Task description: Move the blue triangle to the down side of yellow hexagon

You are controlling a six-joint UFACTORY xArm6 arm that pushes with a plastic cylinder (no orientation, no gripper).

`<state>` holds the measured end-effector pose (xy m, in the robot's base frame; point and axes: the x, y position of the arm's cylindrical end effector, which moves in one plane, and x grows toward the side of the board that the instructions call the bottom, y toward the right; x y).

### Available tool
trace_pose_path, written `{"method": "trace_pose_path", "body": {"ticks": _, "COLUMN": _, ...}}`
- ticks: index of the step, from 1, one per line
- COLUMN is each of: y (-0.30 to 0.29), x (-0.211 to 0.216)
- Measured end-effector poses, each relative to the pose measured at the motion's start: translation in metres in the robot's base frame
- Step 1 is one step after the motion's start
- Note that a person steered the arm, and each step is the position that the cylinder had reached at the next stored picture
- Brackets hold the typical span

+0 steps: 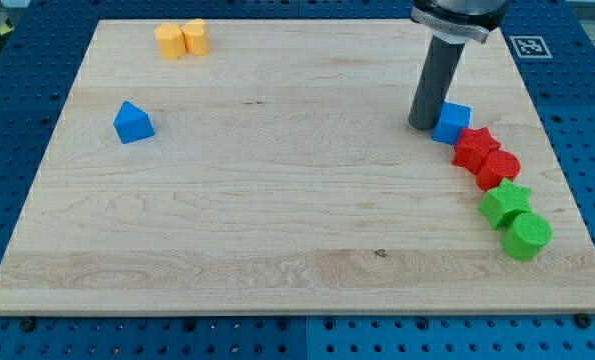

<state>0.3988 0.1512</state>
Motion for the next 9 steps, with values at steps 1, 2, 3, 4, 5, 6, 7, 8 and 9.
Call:
{"method": "trace_pose_path", "body": {"ticks": 1, "y": 0.014, "x": 0.000}}
{"method": "trace_pose_path", "body": {"ticks": 2, "y": -0.022, "x": 0.007}}
{"method": "trace_pose_path", "body": {"ticks": 3, "y": -0.062, "x": 0.018}}
{"method": "trace_pose_path", "body": {"ticks": 4, "y": -0.088, "x": 0.047}}
{"method": "trace_pose_path", "body": {"ticks": 5, "y": -0.112, "x": 0.081}}
{"method": "trace_pose_path", "body": {"ticks": 6, "y": -0.150, "x": 0.105}}
{"method": "trace_pose_path", "body": {"ticks": 7, "y": -0.201, "x": 0.111}}
{"method": "trace_pose_path", "body": {"ticks": 8, "y": -0.255, "x": 0.111}}
{"method": "trace_pose_path", "body": {"ticks": 9, "y": -0.305, "x": 0.111}}
